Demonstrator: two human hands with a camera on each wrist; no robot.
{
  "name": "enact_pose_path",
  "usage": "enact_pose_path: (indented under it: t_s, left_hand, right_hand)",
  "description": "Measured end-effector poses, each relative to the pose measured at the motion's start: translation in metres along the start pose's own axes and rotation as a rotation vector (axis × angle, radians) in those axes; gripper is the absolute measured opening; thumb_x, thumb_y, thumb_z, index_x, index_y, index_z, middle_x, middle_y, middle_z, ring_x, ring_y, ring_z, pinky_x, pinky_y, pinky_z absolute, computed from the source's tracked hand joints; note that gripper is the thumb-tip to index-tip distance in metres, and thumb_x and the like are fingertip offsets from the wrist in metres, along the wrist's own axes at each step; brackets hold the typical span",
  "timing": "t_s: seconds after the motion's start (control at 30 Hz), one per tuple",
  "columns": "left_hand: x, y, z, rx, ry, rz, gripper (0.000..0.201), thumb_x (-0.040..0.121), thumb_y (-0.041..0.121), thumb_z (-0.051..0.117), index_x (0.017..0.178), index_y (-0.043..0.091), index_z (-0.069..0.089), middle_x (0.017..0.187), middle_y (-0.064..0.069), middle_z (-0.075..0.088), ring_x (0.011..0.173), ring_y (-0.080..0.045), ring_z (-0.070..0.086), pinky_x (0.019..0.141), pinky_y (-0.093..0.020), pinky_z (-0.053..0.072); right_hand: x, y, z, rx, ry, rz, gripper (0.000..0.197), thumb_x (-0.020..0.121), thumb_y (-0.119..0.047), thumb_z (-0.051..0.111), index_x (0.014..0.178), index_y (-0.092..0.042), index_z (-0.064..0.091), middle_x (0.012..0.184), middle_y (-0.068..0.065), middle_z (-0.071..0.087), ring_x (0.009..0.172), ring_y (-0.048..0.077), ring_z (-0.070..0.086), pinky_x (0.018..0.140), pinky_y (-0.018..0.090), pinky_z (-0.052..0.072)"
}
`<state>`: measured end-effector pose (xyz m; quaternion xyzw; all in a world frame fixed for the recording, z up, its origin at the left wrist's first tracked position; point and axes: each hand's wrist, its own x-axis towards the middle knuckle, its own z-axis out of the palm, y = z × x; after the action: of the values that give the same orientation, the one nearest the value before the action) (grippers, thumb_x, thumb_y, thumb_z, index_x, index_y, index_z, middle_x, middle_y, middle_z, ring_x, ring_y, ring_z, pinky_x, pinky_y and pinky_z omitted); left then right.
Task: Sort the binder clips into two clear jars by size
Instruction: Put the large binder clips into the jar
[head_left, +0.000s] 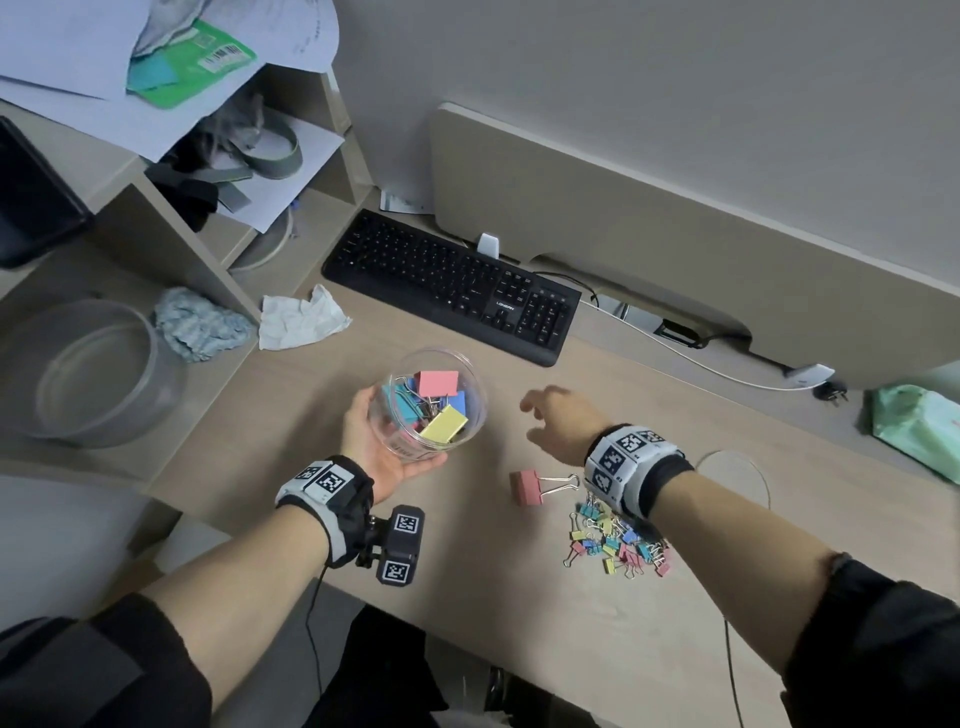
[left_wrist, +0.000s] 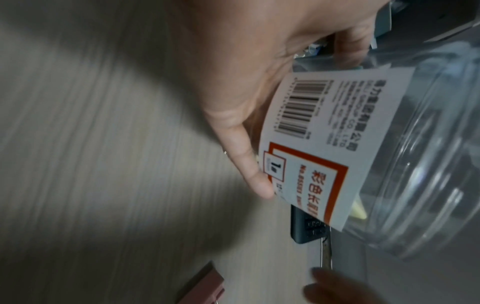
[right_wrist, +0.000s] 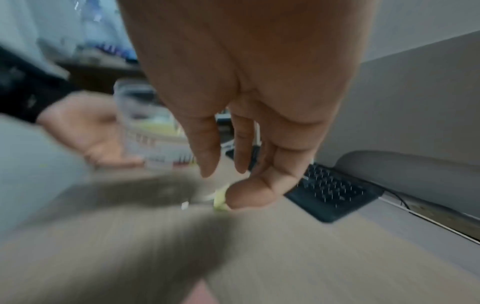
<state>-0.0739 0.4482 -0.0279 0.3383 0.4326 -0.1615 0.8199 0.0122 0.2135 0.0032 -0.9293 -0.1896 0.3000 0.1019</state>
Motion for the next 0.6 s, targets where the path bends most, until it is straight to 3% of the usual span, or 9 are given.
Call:
enact_pose_path:
  t_s: [0.13,0.2,0.33,0.5,0.6]
  left_hand:
    - [0.003,0.007,-0.014,-0.028,0.053,0.003,0.062,0.089,0.064,0.046,0.135,0.027,0.063,0.133,-0.018,0.066,0.116,-0.041,0.066,0.088,-0.059,0.056]
    - [0.005,0.007,-0.02,-0.046,0.06,0.005,0.06,0.09,0.063,0.044,0.134,0.026,0.063,0.132,-0.018,0.066,0.117,-0.041,0.065,0.092,-0.059,0.054]
    - [0.011,0.01,-0.033,-0.082,0.076,0.014,0.056,0.093,0.061,0.042,0.126,0.022,0.065,0.127,-0.022,0.066,0.116,-0.041,0.064,0.102,-0.06,0.048]
    - [0.014,0.018,-0.05,-0.114,0.115,0.023,0.058,0.092,0.063,0.044,0.127,0.021,0.064,0.128,-0.023,0.065,0.116,-0.043,0.064,0.101,-0.061,0.049]
    - [0.014,0.025,-0.059,-0.126,0.127,0.033,0.058,0.092,0.063,0.044,0.126,0.021,0.065,0.129,-0.024,0.064,0.116,-0.043,0.064,0.101,-0.061,0.048]
  right_hand:
    - [0.002,0.009,0.049,-0.226,-0.226,-0.025,0.053,0.085,-0.027,0.063,0.132,-0.012,0.045,0.122,0.009,0.046,0.099,0.033,0.063,0.081,0.039,0.053]
    - [0.001,0.011,0.069,-0.336,-0.224,-0.073,0.049,0.086,-0.027,0.056,0.131,-0.009,0.044,0.119,0.011,0.047,0.099,0.035,0.062,0.078,0.039,0.052]
    - [0.005,0.014,0.093,-0.426,-0.197,-0.127,0.045,0.09,-0.019,0.045,0.134,-0.011,0.041,0.126,0.014,0.046,0.108,0.034,0.056,0.085,0.042,0.051]
    - [0.024,0.007,0.093,-0.262,-0.197,-0.07,0.041,0.087,-0.023,0.05,0.125,-0.009,0.047,0.122,0.013,0.046,0.107,0.033,0.053,0.089,0.039,0.047]
    - [0.038,-0.006,0.079,-0.038,-0.133,0.006,0.036,0.08,-0.025,0.063,0.113,-0.012,0.056,0.111,0.01,0.042,0.092,0.033,0.058,0.086,0.038,0.05]
